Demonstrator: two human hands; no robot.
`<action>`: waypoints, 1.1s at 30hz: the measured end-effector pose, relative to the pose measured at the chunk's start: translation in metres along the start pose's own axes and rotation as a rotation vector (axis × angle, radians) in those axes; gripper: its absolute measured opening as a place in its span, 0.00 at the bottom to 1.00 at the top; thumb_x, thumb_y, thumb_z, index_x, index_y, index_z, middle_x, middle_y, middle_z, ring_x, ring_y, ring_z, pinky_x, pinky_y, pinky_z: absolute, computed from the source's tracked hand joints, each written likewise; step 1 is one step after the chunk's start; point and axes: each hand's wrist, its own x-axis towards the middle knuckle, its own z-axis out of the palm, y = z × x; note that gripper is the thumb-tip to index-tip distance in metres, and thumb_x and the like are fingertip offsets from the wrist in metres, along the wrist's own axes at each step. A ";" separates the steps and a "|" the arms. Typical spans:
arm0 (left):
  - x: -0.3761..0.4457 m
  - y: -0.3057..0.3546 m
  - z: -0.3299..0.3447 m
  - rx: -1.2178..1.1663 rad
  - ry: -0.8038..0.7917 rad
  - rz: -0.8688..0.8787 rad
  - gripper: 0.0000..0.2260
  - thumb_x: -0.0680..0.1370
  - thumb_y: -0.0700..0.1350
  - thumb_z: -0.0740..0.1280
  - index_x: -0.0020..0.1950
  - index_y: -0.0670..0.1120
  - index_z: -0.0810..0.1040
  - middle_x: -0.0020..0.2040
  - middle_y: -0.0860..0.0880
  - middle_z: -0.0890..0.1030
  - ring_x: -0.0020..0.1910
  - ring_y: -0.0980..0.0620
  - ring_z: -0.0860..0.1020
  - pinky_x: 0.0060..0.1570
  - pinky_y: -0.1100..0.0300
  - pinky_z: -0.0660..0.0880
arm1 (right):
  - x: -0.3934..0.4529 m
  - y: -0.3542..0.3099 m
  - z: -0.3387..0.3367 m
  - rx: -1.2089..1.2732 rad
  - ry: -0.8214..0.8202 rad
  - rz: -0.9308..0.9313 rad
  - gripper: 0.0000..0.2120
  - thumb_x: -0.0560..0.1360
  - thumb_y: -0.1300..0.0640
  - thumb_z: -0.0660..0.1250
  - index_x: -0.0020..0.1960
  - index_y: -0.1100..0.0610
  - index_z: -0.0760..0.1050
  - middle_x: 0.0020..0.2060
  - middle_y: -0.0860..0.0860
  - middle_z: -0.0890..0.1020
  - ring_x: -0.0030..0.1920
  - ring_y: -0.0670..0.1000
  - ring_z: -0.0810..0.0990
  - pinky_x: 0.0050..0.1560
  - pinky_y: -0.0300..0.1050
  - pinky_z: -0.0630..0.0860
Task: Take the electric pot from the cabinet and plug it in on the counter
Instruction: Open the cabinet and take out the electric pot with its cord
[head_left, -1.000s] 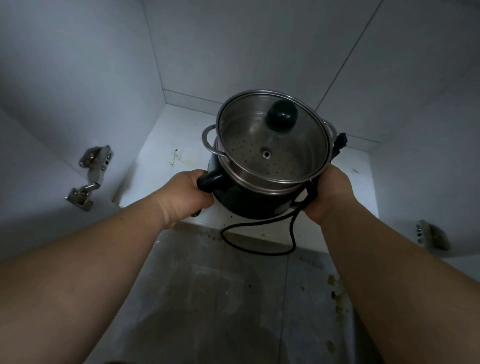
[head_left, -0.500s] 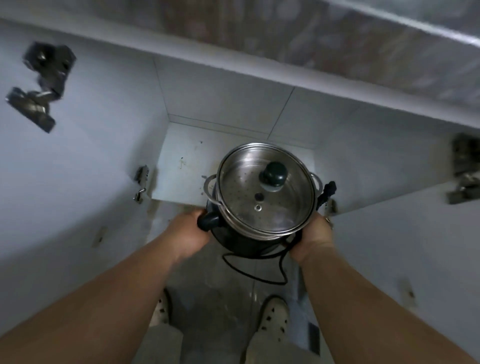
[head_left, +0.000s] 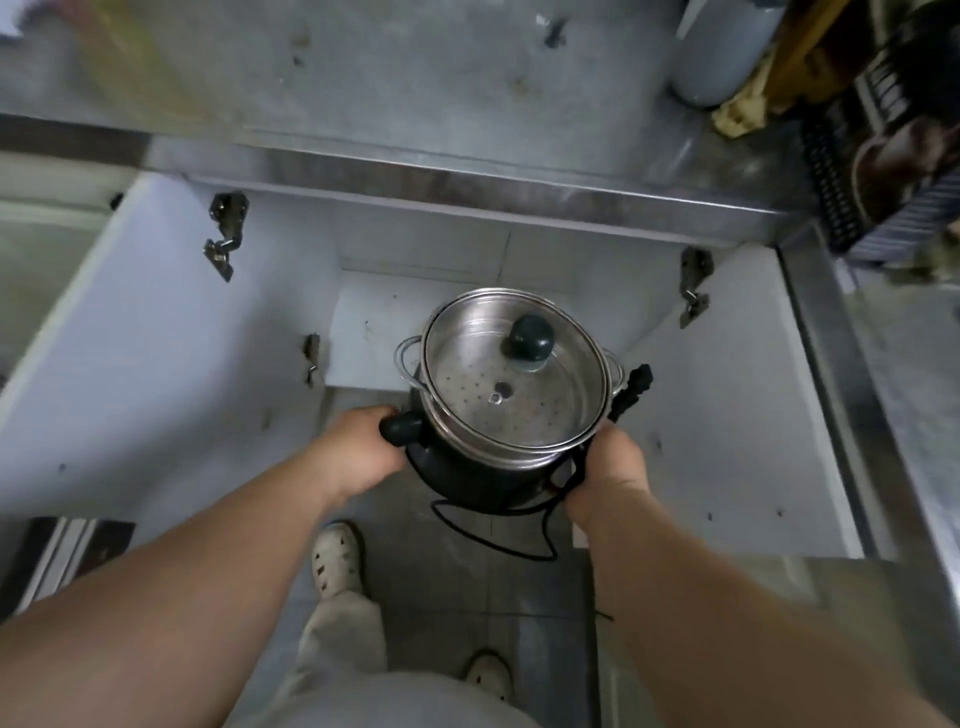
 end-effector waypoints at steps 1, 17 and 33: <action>-0.013 0.006 0.000 -0.020 0.020 0.010 0.08 0.66 0.34 0.65 0.36 0.48 0.75 0.31 0.47 0.76 0.33 0.46 0.75 0.33 0.59 0.70 | -0.012 -0.006 -0.007 -0.001 -0.019 -0.013 0.08 0.73 0.59 0.61 0.43 0.57 0.79 0.23 0.51 0.82 0.26 0.53 0.82 0.23 0.42 0.76; -0.147 0.132 -0.097 -0.279 0.354 0.211 0.09 0.64 0.31 0.61 0.36 0.43 0.77 0.29 0.42 0.73 0.30 0.46 0.70 0.30 0.60 0.64 | -0.192 -0.130 -0.007 -0.077 -0.279 -0.372 0.15 0.76 0.54 0.62 0.61 0.53 0.76 0.55 0.54 0.81 0.52 0.56 0.79 0.51 0.58 0.79; -0.062 0.168 -0.260 -0.382 0.478 0.192 0.11 0.66 0.32 0.63 0.40 0.48 0.76 0.33 0.43 0.75 0.34 0.45 0.73 0.29 0.57 0.69 | -0.220 -0.203 0.190 -0.225 -0.379 -0.486 0.12 0.76 0.56 0.60 0.45 0.55 0.82 0.37 0.50 0.83 0.36 0.51 0.80 0.41 0.52 0.81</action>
